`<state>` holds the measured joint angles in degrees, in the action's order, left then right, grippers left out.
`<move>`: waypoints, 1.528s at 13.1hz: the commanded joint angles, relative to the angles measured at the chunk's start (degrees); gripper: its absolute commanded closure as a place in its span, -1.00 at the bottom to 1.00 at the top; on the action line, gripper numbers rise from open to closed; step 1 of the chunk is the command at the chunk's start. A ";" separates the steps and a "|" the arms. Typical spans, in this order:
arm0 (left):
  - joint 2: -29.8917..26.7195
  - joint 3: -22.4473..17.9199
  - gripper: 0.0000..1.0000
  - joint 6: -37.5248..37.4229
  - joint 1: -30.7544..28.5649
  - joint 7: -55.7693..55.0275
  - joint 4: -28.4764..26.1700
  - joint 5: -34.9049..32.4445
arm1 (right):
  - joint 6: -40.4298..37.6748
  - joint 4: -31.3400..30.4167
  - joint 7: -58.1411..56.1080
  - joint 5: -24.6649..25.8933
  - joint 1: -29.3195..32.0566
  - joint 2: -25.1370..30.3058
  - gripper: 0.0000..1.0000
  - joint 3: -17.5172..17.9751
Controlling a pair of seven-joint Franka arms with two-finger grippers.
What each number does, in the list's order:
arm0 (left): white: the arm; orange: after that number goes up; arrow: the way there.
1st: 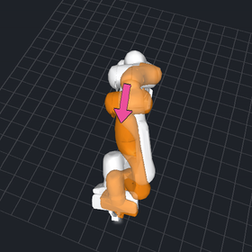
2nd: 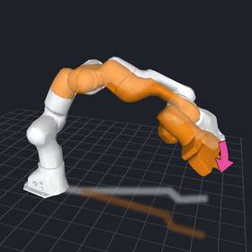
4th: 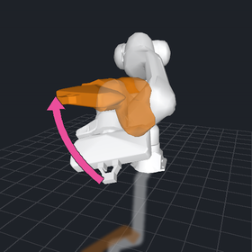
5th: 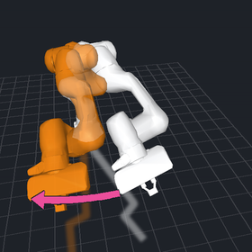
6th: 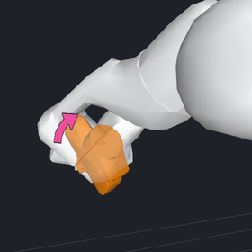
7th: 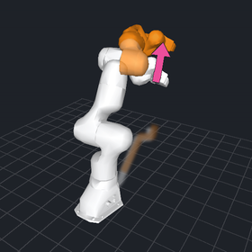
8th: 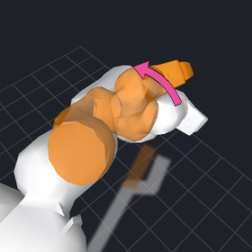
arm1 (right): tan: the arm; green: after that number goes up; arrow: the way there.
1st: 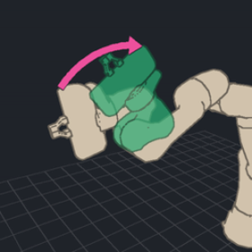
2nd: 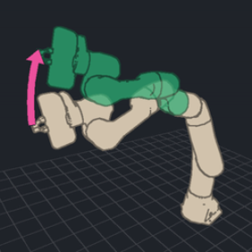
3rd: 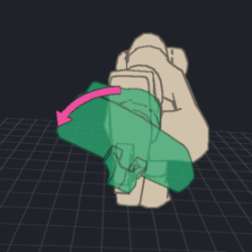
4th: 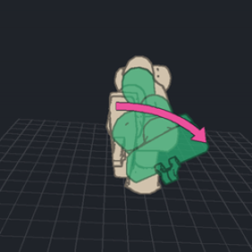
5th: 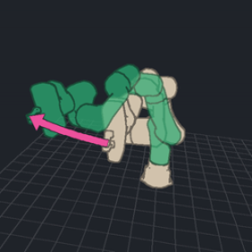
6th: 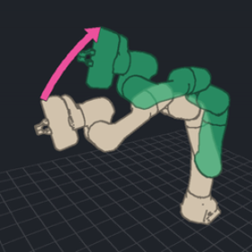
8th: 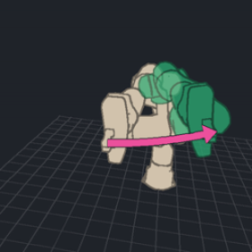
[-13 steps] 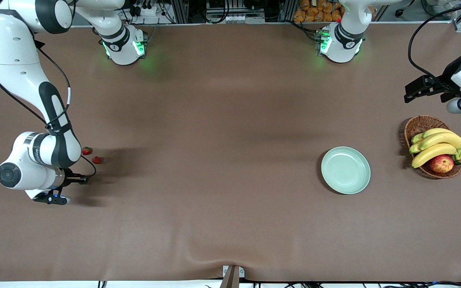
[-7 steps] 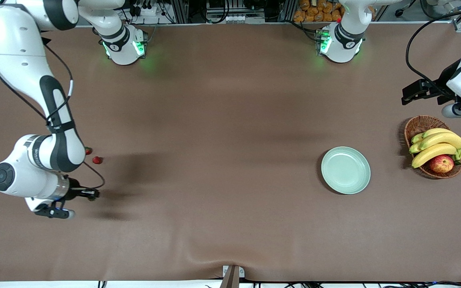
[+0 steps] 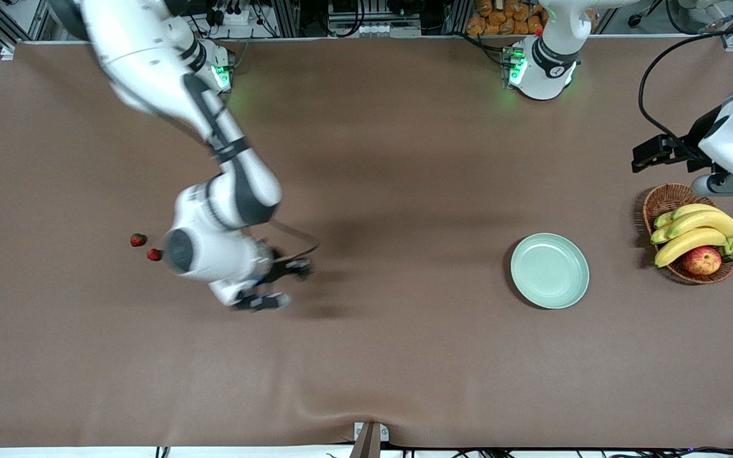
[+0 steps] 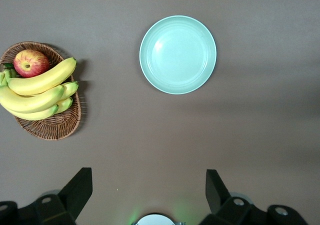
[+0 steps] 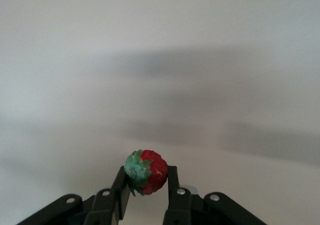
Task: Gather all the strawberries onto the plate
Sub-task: 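Carry the strawberry toward the plate while the left gripper reaches over, then hand the strawberry to the left gripper while the right gripper returns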
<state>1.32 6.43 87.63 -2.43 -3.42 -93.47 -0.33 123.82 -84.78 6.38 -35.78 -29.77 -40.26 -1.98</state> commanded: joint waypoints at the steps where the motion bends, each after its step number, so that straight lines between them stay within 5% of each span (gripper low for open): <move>1: -0.26 0.07 -1.00 5.25 -0.55 -0.71 -4.85 1.47 | 5.43 -0.21 -0.32 -8.58 -6.32 -2.36 1.00 -1.01; 5: 2.71 0.07 -1.00 14.05 -0.56 -0.71 -10.76 3.48 | 15.91 0.05 -0.32 -12.65 -13.29 -6.84 1.00 -0.92; 9: 11.41 0.51 -1.00 21.69 0.76 -0.71 -10.85 8.13 | 17.24 0.05 -0.41 -12.65 -14.70 -7.47 -0.04 -1.01; 11: 14.49 1.82 -1.00 24.60 2.95 -0.80 -10.59 8.50 | 16.72 0.05 -1.02 -12.12 -13.83 -6.77 -0.86 -1.01; 12: 16.24 2.01 -1.00 25.22 4.70 -0.80 -9.89 8.50 | 16.11 -0.04 -1.02 -12.12 -12.95 -6.33 -1.00 -1.01; 16: 23.89 2.27 -1.00 25.40 10.68 -0.63 -3.22 8.50 | 7.60 -0.12 -1.37 -11.51 -8.83 -2.99 -1.00 -1.36; 20: 30.31 2.10 -1.00 26.36 22.97 -5.08 4.86 8.24 | -3.19 -1.53 -3.92 1.03 1.97 2.27 -1.00 -1.88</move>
<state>27.68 9.11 113.60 15.11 -4.85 -93.98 7.41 126.46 -83.98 4.06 -39.29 -33.47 -41.93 -4.76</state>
